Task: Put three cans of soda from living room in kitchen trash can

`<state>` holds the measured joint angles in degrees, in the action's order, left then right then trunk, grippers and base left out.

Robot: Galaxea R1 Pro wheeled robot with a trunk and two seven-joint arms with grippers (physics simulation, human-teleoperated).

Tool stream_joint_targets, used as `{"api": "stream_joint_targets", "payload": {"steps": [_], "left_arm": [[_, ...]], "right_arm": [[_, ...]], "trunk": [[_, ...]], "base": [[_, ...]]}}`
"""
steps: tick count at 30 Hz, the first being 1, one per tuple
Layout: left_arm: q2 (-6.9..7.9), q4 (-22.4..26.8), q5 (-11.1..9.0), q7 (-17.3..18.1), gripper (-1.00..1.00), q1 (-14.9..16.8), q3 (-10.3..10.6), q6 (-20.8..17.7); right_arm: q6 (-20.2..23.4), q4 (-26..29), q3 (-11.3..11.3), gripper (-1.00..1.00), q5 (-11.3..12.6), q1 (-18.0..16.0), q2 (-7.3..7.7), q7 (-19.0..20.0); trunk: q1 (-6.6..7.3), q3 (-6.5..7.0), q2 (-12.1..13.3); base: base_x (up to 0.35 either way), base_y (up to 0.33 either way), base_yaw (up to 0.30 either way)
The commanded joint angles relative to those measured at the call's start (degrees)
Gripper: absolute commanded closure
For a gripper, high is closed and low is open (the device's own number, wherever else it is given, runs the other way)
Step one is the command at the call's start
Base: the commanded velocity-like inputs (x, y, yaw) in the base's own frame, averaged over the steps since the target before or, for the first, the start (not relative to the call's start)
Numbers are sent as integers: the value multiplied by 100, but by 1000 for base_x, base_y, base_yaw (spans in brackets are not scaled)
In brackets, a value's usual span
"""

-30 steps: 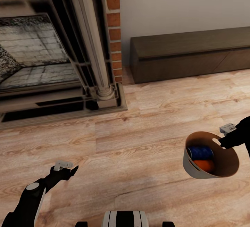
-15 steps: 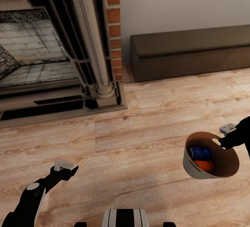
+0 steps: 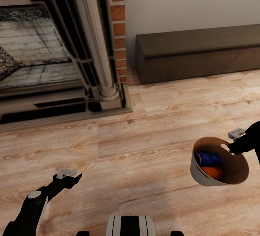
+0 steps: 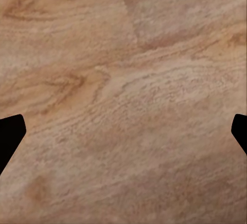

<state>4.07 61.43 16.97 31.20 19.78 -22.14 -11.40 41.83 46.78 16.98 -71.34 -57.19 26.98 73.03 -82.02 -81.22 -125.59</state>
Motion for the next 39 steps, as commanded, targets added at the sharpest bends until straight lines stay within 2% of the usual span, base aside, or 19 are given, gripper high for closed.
{"api": "stream_joint_targets", "payload": {"steps": [1,10,16,23,31,39], "left_arm": [[-1,-2,5,0,-100,-1,-1,-1],[-2,1,-53,0,-100,-1,-1,6],[-2,1,5,0,-100,-1,3,-5],[-1,1,-41,0,-100,-1,0,5],[-2,-1,10,0,-100,-1,0,-7],[-2,9,-50,0,-100,-1,0,6]], "right_arm": [[45,-2,-1,100,32,-2,1,45],[45,-2,-2,100,32,47,1,44],[45,-2,-2,100,32,64,1,37],[43,-2,-2,100,32,68,1,36],[38,-2,-2,100,29,92,1,32],[36,-2,9,100,40,220,1,28]], "trunk": [[-22,-18,-42],[-44,-36,-82],[-176,-144,-323],[-176,-144,-323],[-351,-287,-643],[-351,-287,-643]], "base": [[0,0,0],[0,0,0],[0,0,0],[0,0,0],[0,0,0],[0,0,0]]}}
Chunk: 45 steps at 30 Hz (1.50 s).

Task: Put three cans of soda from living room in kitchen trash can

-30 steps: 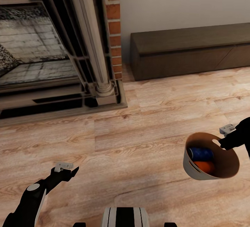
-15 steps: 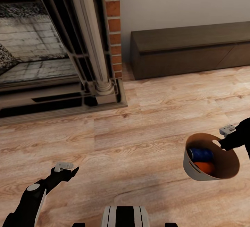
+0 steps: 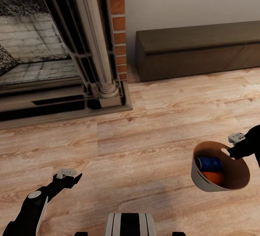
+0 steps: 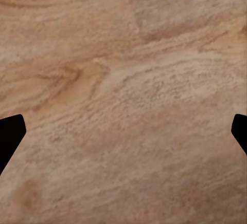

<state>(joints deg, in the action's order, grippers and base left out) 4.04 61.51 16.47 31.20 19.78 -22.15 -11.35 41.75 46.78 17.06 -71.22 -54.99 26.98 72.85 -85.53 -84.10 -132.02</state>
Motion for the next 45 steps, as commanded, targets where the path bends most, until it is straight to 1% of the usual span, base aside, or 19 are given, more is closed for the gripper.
{"api": "stream_joint_targets", "payload": {"steps": [1,19,22,38,40,45], "left_arm": [[3,-3,-2,0,-100,0,0,0],[0,-8,26,0,-100,0,0,1],[0,-8,56,0,-100,0,4,-2],[0,-8,37,0,-100,0,1,1],[0,-8,53,0,-100,0,1,-1],[0,-7,35,0,-100,0,2,1]], "right_arm": [[44,-2,2,100,29,2,0,45],[44,-2,-9,100,29,6,3,45],[44,-2,-9,100,29,10,4,45],[44,-1,-9,100,29,14,9,45],[44,-1,-9,100,29,14,9,45],[44,-2,-10,100,29,14,9,45]], "trunk": [[0,0,0],[0,0,0],[-65,-54,-120],[-65,-54,-120],[-109,-90,-201],[-109,-90,-201]], "base": [[0,0,0],[0,0,0],[0,0,0],[0,0,0],[0,0,0],[0,0,0]]}}
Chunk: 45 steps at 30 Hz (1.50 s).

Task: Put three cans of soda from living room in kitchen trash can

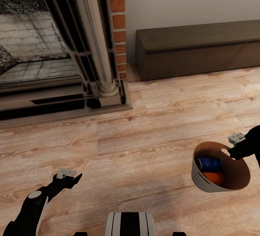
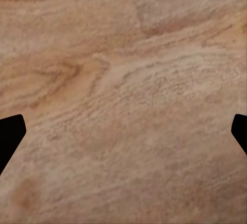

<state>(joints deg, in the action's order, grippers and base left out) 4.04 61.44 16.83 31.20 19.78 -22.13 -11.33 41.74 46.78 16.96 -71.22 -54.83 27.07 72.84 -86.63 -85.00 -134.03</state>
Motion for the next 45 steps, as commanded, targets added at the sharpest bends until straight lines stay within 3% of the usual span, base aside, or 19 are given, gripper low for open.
{"api": "stream_joint_targets", "payload": {"steps": [1,12,13,14,18,45], "left_arm": [[0,2,-3,0,-100,0,-1,0],[0,5,-19,0,-100,0,-1,12],[0,4,-20,0,-100,0,-1,14],[0,2,-21,0,-100,0,1,7],[0,1,-21,0,-100,0,1,14],[0,0,5,-2,-100,0,2,17]], "right_arm": [[45,-2,1,100,29,-1,0,46],[8,4,4,100,30,7,0,46],[-99,5,11,-100,35,7,0,46],[-313,4,30,-100,47,7,-2,46],[-433,0,41,-100,53,7,0,46],[-481,7,44,-100,55,7,0,46]], "trunk": [[0,0,0],[0,0,0],[0,0,0],[0,0,0],[0,0,0],[0,0,0]], "base": [[0,0,0],[0,0,0],[0,0,0],[0,0,0],[0,0,0],[0,0,0]]}}
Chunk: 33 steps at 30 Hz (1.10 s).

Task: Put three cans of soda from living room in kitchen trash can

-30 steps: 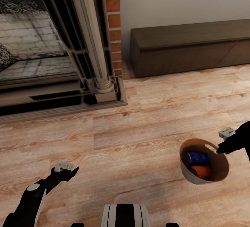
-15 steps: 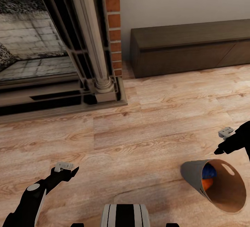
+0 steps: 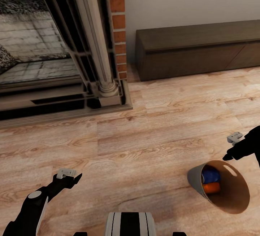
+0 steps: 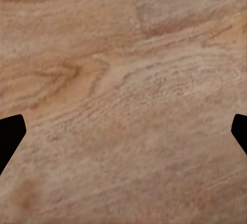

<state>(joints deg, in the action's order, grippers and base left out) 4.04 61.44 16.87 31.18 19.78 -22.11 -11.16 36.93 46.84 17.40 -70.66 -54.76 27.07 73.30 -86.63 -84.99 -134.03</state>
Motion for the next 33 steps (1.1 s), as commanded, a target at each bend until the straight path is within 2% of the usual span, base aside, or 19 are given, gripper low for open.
{"api": "stream_joint_targets", "payload": {"steps": [1,26,33], "left_arm": [[0,0,4,0,-100,0,-1,0],[0,0,11,2,-100,0,-3,91],[0,0,15,1,-100,0,-4,95]], "right_arm": [[-2,0,0,-100,-2,0,0,0],[-35,-9,0,-100,-4,66,-2,-16],[-10,-3,6,-100,11,190,-29,-231]], "trunk": [[0,0,0],[0,0,0],[0,0,0]], "base": [[0,0,0],[0,0,0],[0,0,0]]}}
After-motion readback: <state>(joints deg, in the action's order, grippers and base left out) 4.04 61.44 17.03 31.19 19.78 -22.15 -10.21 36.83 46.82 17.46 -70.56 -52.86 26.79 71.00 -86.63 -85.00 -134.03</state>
